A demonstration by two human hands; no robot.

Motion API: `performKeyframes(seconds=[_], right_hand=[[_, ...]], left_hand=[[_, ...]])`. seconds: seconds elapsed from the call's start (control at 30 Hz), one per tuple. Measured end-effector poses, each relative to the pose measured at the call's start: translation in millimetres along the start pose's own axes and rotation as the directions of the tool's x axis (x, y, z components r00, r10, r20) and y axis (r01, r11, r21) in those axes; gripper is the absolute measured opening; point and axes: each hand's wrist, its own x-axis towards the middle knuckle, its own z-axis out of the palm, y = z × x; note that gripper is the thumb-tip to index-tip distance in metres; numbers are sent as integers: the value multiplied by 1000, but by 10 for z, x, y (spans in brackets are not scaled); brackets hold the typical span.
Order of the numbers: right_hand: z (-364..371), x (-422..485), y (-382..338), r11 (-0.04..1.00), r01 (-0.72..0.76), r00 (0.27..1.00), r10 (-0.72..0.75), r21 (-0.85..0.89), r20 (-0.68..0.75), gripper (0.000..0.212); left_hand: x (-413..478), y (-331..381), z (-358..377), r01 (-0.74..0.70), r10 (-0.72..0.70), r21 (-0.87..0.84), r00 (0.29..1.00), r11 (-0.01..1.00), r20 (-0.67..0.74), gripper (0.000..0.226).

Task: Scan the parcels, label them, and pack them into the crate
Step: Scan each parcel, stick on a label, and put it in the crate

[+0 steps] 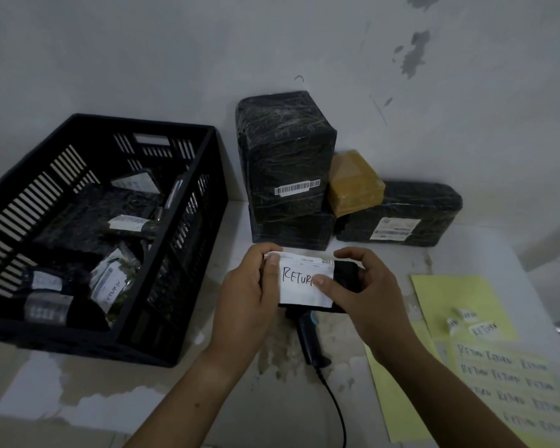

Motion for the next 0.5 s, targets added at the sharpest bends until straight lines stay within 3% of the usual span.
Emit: performKeyframes(seconds=[0.13,0.3,0.5], right_hand=[[-32,-22,-22,978,-71,997,63,195,46,32],[-10,37,-102,982,-41,997,28,183,74,28],[270,177,-224,977,-47,994,25,209,109,26]], left_hand=[[19,-19,-95,15,-13,-68,1000,998,20,18],[74,-118,-415,47,-38,-85,994,995,106,21],[205,-383,-1186,-163,137,288,985,944,107,13]])
